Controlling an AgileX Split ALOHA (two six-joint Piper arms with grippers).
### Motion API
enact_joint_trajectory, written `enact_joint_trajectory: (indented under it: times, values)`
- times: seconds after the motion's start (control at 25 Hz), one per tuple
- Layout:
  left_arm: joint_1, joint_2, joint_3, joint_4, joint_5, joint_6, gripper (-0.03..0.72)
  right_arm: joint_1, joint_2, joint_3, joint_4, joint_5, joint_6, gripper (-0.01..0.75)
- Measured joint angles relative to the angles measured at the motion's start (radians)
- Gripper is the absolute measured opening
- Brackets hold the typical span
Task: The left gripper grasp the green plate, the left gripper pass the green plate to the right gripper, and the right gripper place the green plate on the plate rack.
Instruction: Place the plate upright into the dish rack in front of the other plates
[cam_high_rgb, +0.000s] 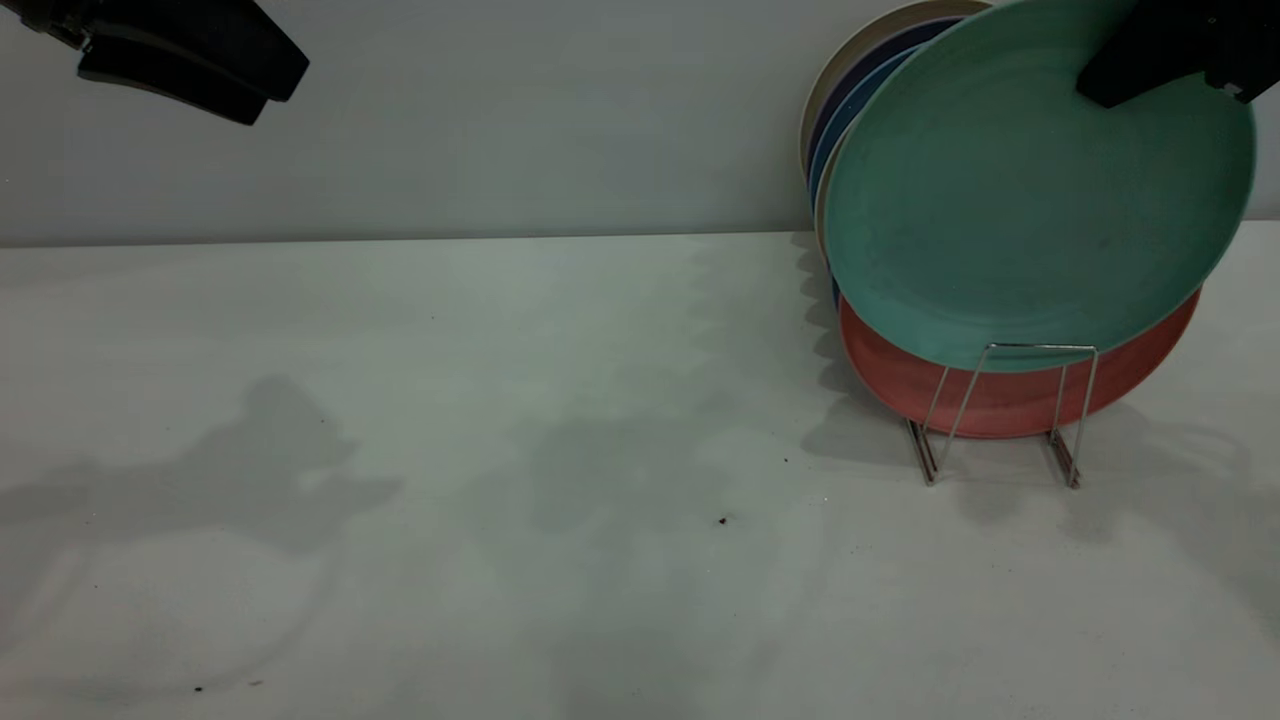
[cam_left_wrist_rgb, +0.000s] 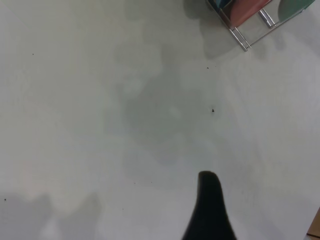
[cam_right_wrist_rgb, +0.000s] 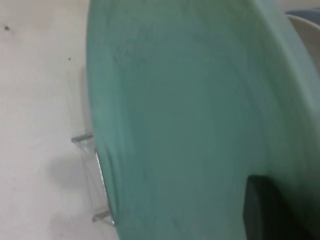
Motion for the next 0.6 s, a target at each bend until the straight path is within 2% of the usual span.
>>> enact_joint_trajectory:
  times: [0.16,0.28,0.48,0.6]
  values:
    - [0.0,0.0,0.0,0.001,0.0,0.0,0.592,0.0,0.0,0.0,0.0,0.012,0.004,0.107]
    - [0.0,0.0,0.0,0.006,-0.002,-0.002,0.592,-0.001,0.0,0.0,0.0,0.037,0.006,0.154]
    - [0.0,0.0,0.0,0.011,-0.002,-0.008,0.592,-0.001,0.0,0.003,0.0,0.061,0.032,0.326]
    - [0.0,0.0,0.0,0.011,-0.003,-0.008,0.592,-0.001,0.0,0.003,0.0,0.087,0.047,0.402]
